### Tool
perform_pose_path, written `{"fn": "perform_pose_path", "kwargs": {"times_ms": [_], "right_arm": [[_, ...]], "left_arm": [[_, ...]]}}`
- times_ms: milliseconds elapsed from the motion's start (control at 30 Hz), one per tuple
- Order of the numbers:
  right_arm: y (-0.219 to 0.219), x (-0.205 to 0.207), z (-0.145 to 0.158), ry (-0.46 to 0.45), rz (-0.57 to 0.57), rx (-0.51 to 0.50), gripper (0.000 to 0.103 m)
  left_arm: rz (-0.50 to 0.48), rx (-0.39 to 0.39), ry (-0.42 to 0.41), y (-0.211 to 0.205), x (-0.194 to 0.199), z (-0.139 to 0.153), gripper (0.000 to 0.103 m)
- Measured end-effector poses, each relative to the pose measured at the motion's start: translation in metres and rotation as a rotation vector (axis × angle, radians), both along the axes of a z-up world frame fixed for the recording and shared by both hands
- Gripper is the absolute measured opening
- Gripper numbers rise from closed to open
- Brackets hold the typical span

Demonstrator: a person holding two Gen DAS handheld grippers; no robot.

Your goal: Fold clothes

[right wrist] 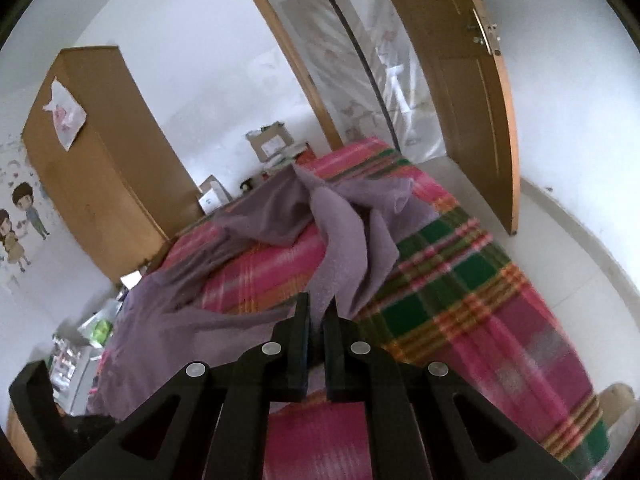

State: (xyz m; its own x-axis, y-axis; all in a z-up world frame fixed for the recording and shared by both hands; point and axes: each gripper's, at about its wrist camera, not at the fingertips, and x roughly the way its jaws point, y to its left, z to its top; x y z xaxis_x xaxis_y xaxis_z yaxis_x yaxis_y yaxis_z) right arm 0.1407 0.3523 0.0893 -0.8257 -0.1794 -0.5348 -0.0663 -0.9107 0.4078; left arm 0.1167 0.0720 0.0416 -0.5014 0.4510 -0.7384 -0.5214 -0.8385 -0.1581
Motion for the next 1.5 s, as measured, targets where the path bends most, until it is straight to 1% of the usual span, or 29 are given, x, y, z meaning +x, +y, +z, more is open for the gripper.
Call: {"fn": "perform_pose_path", "kwargs": {"times_ms": [167, 233, 300, 367, 467, 500, 533, 567, 633, 700, 733, 833, 967, 1000, 1100, 1200, 1267, 1400, 1467, 1500], "right_arm": [[-0.007, 0.007, -0.027, -0.065, 0.05, -0.015, 0.006], [-0.012, 0.007, -0.034, -0.08, 0.098, -0.012, 0.008], [-0.018, 0.006, -0.036, -0.073, 0.17, -0.014, 0.009], [-0.02, 0.003, -0.037, -0.081, 0.208, -0.003, 0.01], [-0.012, 0.001, -0.038, -0.099, 0.244, -0.043, 0.017], [-0.006, 0.001, -0.038, -0.097, 0.249, -0.064, 0.026], [0.0, 0.001, -0.038, -0.095, 0.254, -0.084, 0.031], [0.006, 0.001, -0.039, -0.092, 0.259, -0.104, 0.031], [0.018, 0.004, -0.04, -0.083, 0.229, -0.122, 0.031], [0.028, 0.004, -0.038, -0.076, 0.184, -0.127, 0.031], [0.035, 0.002, -0.039, -0.075, 0.163, -0.146, 0.031], [0.056, -0.013, -0.045, -0.107, 0.042, -0.143, 0.031], [0.078, -0.036, -0.052, -0.144, -0.039, -0.153, 0.031], [0.082, -0.043, -0.053, -0.141, -0.041, -0.17, 0.032], [0.083, -0.062, -0.055, -0.18, -0.003, -0.177, 0.032], [0.072, -0.081, -0.054, -0.216, 0.039, -0.136, 0.032], [0.067, -0.092, -0.056, -0.232, 0.067, -0.147, 0.032], [0.061, -0.109, -0.06, -0.258, 0.065, -0.109, 0.032], [0.056, -0.115, -0.058, -0.259, 0.074, -0.075, 0.023], [0.056, -0.116, -0.057, -0.254, 0.069, -0.073, 0.01]], "left_arm": [[0.041, 0.009, -0.018, -0.015, 0.003, -0.003, 0.003], [0.064, 0.017, -0.031, -0.022, 0.003, -0.005, 0.003], [0.088, 0.033, -0.051, -0.029, 0.002, -0.008, 0.003], [0.103, 0.051, -0.072, -0.035, 0.0, -0.01, 0.003], [0.114, 0.047, -0.077, -0.034, -0.001, -0.012, 0.003], [0.116, 0.045, -0.079, -0.034, -0.001, -0.013, 0.003], [0.117, 0.044, -0.081, -0.033, -0.002, -0.014, 0.003], [0.119, 0.041, -0.082, -0.033, -0.002, -0.015, 0.003], [0.118, 0.042, -0.084, -0.032, -0.003, -0.015, 0.003], [0.12, 0.039, -0.084, -0.032, -0.004, -0.016, 0.003], [0.123, 0.037, -0.085, -0.032, -0.004, -0.016, 0.003], [0.121, 0.027, -0.08, -0.031, -0.004, -0.017, 0.003], [0.126, 0.028, -0.087, -0.03, -0.005, -0.019, 0.003], [0.128, 0.028, -0.087, -0.03, -0.005, -0.019, 0.003], [0.134, 0.028, -0.092, -0.029, -0.007, -0.02, 0.003], [0.14, 0.029, -0.099, -0.028, -0.01, -0.021, 0.003], [0.145, 0.03, -0.103, -0.028, -0.011, -0.022, 0.003], [0.15, 0.024, -0.106, -0.027, -0.013, -0.023, 0.003], [0.152, 0.021, -0.104, -0.025, -0.014, -0.023, 0.003], [0.153, 0.019, -0.103, -0.025, -0.014, -0.023, 0.003]]}}
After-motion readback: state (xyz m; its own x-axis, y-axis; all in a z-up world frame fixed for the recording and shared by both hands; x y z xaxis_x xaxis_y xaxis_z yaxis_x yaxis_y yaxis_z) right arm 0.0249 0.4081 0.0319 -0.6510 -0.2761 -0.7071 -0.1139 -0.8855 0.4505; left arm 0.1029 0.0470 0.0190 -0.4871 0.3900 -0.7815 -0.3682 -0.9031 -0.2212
